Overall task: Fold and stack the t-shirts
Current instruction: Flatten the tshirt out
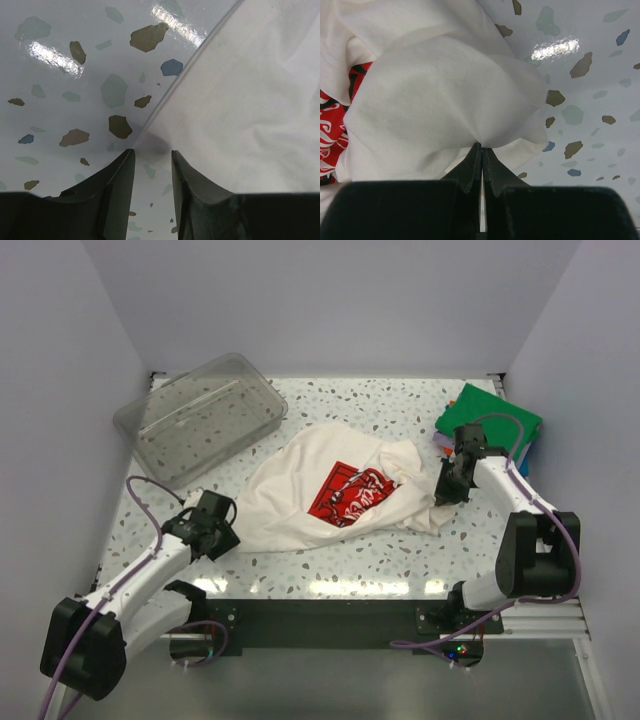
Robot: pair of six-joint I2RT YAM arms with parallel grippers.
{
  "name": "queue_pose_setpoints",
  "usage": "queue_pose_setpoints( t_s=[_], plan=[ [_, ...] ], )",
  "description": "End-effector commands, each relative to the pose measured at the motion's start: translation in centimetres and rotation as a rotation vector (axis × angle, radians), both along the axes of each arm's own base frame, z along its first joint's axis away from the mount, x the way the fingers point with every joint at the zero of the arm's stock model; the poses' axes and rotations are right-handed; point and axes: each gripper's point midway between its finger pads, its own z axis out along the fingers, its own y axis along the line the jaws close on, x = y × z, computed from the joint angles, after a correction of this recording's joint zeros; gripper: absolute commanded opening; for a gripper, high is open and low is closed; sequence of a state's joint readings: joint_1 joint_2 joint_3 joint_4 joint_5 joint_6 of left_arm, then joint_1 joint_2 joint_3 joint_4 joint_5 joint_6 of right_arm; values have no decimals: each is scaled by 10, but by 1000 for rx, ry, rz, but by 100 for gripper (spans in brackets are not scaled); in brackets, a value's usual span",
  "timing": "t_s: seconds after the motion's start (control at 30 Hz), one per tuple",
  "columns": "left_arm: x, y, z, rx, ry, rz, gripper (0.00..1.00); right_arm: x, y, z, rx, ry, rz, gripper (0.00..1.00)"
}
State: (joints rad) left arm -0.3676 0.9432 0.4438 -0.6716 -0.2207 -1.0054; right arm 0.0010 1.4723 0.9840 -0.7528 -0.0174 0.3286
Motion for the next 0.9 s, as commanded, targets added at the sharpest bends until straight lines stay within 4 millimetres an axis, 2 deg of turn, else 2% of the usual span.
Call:
queue_pose_setpoints(
  t_s=[0.0, 0.4, 0.53, 0.63, 0.67, 0.73, 0.87],
  plan=[
    [4, 0, 1, 4, -11, 17, 40, 3, 0, 5, -1, -37, -6, 0],
    [0, -1, -9, 18, 38, -1, 36, 6, 1, 3, 5, -40, -1, 0],
    [2, -5, -13, 7, 35, -24, 31, 7, 3, 4, 14, -41, -1, 0],
    [4, -6, -14, 6, 22, -36, 20, 8, 3, 3, 15, -45, 4, 0],
    [4, -7, -13, 1, 17, -43, 11, 7, 3, 3, 18, -43, 4, 0],
    [6, -7, -12, -3, 6, -47, 2, 8, 4, 5, 19, -46, 11, 0],
    [10, -10, -6, -16, -28, -65, 0, 6, 7, 10, 35, -56, 23, 0]
  ],
)
